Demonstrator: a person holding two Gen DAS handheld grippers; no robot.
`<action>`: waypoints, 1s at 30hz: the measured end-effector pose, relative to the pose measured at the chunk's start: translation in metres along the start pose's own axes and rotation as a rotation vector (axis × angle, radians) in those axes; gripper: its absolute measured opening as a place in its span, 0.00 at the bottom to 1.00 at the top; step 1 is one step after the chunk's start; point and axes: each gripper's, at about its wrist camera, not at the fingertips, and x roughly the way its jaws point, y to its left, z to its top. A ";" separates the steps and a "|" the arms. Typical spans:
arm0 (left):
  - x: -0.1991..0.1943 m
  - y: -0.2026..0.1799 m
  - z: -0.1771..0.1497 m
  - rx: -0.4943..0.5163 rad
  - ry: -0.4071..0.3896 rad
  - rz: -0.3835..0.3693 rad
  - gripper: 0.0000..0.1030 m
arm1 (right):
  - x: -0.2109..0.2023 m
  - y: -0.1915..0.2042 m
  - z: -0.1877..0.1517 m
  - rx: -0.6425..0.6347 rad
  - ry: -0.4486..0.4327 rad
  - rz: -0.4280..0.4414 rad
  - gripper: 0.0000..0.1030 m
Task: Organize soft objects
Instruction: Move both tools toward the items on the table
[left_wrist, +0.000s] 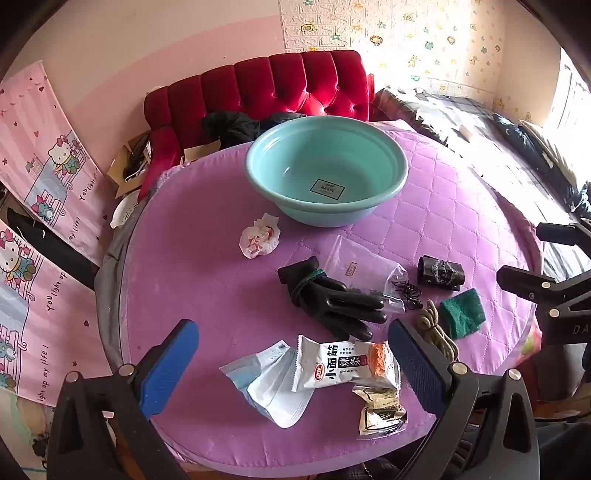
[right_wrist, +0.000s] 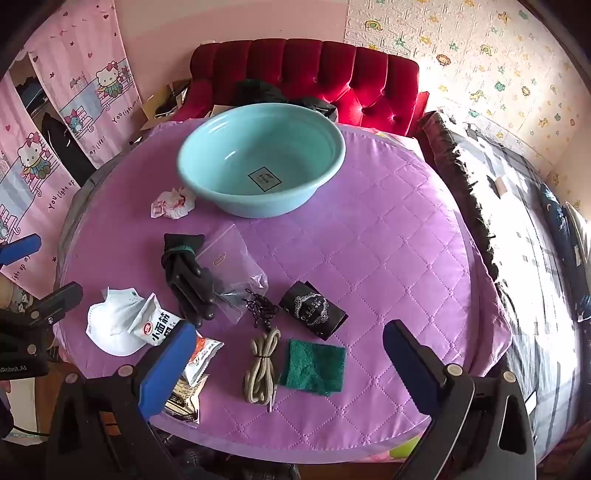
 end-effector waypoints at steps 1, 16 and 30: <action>0.000 0.000 0.000 -0.001 -0.001 -0.001 1.00 | 0.000 0.000 0.000 -0.001 -0.001 0.000 1.00; 0.004 0.006 -0.002 -0.003 0.005 0.011 1.00 | 0.005 0.007 -0.002 -0.012 -0.002 -0.006 1.00; -0.003 0.004 -0.006 -0.021 0.002 0.027 1.00 | 0.000 0.002 0.003 -0.023 0.001 0.003 1.00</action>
